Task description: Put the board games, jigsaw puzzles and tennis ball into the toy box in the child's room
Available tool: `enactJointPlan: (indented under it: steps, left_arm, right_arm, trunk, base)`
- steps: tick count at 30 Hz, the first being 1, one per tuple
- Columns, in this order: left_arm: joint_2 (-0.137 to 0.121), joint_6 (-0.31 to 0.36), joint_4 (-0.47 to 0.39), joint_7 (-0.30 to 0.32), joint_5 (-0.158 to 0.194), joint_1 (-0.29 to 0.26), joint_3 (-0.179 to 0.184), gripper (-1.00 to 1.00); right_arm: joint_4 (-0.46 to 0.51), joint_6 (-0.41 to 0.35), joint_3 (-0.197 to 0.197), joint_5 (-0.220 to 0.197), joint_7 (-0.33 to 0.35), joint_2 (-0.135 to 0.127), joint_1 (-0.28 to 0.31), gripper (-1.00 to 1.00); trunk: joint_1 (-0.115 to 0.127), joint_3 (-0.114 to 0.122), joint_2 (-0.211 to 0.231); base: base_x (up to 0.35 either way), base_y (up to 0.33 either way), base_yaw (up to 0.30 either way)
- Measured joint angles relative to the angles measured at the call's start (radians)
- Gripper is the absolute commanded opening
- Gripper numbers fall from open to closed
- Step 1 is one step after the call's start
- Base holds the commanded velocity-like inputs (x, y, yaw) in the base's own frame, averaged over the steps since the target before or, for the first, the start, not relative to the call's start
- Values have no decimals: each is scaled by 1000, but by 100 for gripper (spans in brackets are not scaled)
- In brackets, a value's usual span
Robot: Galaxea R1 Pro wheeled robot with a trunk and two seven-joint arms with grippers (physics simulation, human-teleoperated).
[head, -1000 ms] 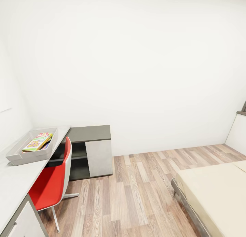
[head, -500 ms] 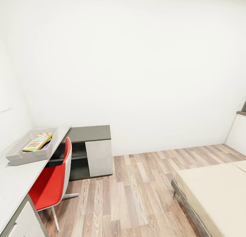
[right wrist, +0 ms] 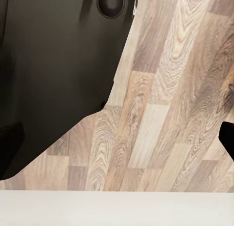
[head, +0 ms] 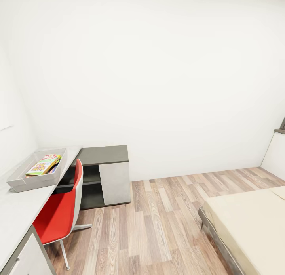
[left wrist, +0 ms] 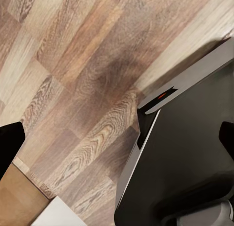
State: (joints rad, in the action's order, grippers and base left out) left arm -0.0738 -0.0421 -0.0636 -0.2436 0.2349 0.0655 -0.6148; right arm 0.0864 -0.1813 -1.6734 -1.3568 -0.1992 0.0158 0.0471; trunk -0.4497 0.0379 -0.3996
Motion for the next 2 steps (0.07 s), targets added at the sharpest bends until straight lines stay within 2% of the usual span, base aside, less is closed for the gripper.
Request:
enactJointPlan:
  steps: [2]
  left_arm:
    - [0,0,0,0,0,0,0,100]
  right_arm:
    - [0,0,0,0,0,0,0,100]
  trunk:
    - [0,0,0]
  base:
    - [0,0,0]
